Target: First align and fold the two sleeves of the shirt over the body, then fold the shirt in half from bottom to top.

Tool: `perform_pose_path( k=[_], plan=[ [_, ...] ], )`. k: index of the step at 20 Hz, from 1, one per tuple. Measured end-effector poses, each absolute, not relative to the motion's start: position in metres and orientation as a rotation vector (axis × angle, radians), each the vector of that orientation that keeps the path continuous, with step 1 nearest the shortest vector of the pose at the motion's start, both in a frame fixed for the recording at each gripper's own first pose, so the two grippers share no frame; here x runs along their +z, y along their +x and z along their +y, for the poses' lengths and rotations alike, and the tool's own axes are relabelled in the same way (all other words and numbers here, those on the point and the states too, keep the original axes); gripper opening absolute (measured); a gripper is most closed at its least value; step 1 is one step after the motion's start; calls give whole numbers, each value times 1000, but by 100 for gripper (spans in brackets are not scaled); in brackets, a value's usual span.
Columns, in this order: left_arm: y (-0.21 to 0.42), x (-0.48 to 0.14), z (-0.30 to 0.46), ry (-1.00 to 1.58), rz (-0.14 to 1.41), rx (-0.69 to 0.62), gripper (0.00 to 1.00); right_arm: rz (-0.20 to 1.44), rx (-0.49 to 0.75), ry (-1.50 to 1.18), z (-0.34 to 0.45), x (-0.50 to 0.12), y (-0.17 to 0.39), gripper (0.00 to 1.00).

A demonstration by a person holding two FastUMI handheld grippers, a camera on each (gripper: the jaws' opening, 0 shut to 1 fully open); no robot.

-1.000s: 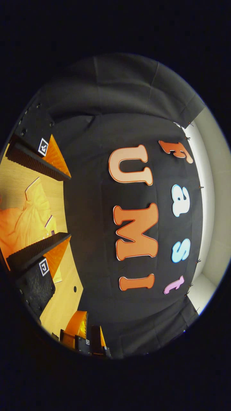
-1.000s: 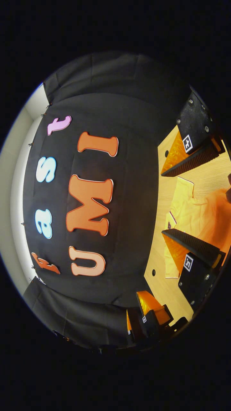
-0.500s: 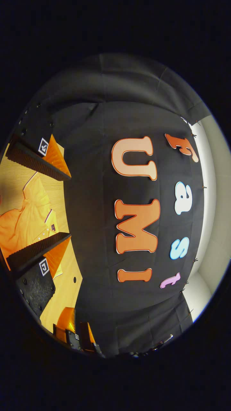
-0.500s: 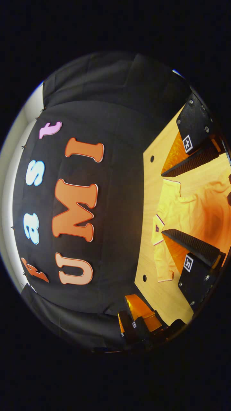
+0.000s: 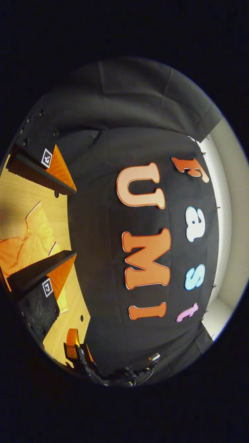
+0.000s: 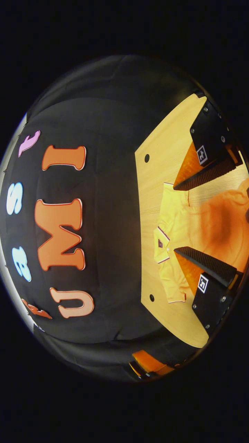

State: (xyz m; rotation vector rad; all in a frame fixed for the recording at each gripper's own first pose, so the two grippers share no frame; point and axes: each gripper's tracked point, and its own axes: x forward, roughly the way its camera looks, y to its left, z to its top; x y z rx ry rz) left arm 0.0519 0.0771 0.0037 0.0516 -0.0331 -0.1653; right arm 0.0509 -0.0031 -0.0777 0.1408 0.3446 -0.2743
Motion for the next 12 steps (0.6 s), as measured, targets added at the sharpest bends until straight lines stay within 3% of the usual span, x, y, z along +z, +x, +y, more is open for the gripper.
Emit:
perform_pose_path(
  k=[12],
  plan=[
    [12, -15, 80, 106, 57, 69, 99, 676, -221, 191, -78, -173, 130, 99]
  ],
)
